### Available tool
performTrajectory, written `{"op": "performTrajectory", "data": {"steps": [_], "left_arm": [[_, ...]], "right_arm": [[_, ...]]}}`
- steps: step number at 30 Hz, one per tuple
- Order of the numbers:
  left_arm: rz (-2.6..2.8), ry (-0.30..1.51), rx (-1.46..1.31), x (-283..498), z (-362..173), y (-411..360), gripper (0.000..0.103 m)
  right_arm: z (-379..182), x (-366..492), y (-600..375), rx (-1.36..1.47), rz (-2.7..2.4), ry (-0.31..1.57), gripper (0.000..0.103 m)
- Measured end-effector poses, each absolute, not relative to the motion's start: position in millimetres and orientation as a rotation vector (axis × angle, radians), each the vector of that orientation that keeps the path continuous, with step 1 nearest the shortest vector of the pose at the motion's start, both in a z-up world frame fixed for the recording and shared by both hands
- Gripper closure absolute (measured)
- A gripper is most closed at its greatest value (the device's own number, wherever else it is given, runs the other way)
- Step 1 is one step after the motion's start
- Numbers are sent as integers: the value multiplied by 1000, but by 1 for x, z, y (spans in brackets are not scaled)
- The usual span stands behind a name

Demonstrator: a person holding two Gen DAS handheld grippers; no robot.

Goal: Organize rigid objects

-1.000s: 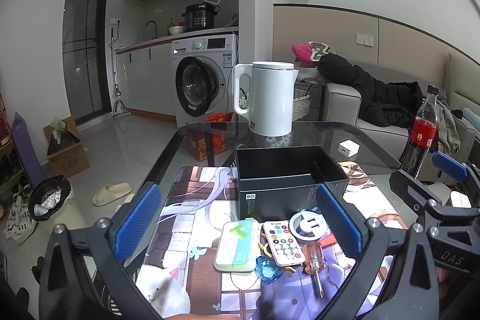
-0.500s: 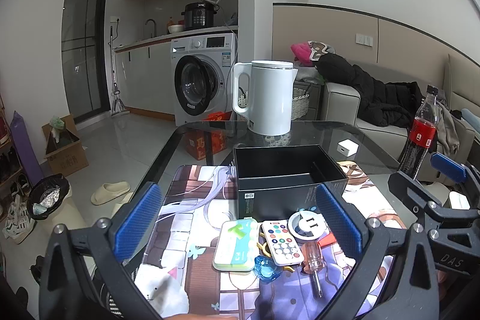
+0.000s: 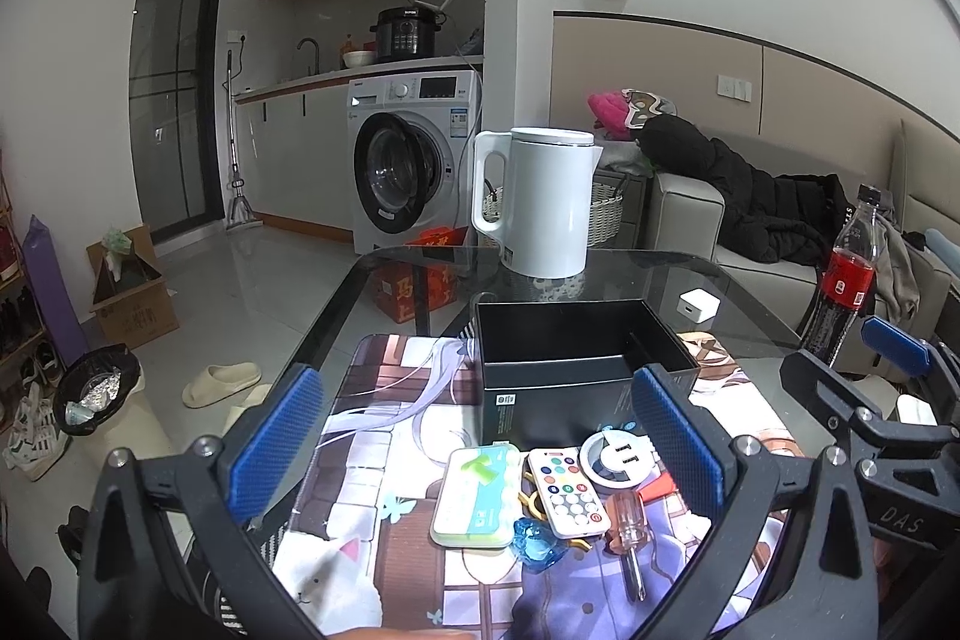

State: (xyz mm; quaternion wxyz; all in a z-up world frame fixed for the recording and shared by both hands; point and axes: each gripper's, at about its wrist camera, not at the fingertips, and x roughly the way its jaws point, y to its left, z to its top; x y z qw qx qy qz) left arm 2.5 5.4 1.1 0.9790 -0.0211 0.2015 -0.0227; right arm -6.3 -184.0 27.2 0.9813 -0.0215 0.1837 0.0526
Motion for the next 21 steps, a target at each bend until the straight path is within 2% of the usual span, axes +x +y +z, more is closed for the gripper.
{"op": "performTrajectory", "data": {"steps": [21], "left_arm": [[-46, 413, -46, 5, -1, 3, 0]], "right_arm": [[28, -4, -189, -30, 116, 370, 1]]}}
